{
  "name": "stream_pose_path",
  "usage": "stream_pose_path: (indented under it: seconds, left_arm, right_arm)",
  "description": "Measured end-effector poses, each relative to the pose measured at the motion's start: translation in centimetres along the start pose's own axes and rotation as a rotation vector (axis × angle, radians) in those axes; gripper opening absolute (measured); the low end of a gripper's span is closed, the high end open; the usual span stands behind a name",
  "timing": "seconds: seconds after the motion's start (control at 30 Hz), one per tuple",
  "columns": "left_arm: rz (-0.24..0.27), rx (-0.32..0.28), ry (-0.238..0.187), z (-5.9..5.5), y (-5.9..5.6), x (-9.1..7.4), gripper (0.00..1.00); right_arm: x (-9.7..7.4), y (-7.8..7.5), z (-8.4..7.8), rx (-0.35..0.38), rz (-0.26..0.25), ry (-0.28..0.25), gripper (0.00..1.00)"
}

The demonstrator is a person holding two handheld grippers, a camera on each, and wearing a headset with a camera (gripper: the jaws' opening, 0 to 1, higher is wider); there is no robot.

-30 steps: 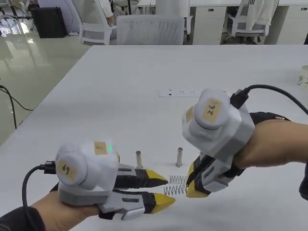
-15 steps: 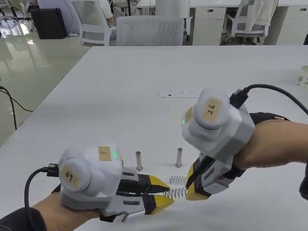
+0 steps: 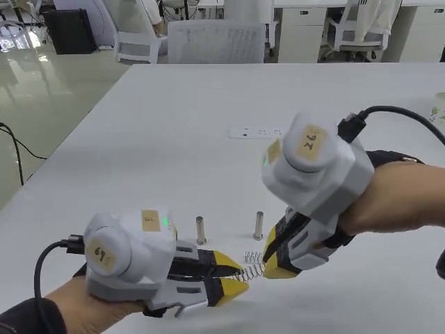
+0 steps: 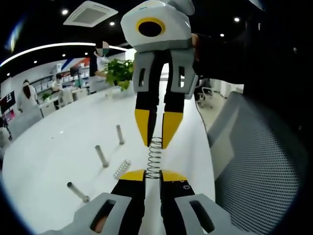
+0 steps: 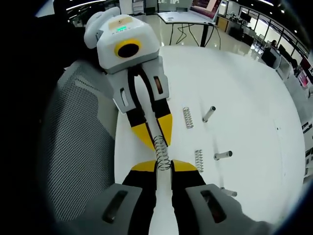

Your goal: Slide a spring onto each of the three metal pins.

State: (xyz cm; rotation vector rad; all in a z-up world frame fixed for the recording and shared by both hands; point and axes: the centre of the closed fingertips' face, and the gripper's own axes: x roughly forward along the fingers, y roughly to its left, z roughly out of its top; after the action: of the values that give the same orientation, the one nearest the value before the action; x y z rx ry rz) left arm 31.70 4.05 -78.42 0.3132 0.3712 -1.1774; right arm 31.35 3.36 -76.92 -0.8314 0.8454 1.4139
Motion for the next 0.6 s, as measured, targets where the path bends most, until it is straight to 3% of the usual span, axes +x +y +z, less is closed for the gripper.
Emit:
stream_pose_path:
  seconds: [0.13,0.6]
  left_arm:
    - [0.003,-0.001,-0.004,0.0,0.1,-0.1,0.03]
    - [0.009,-0.003,-0.018,0.4,0.1,-0.2,0.02]
  right_arm:
    - [-0.5,-0.1,1.0,0.001,-0.013,-0.034,0.07]
    - [-1.0,0.0,2.9,-0.058,-0.049,-0.064,0.07]
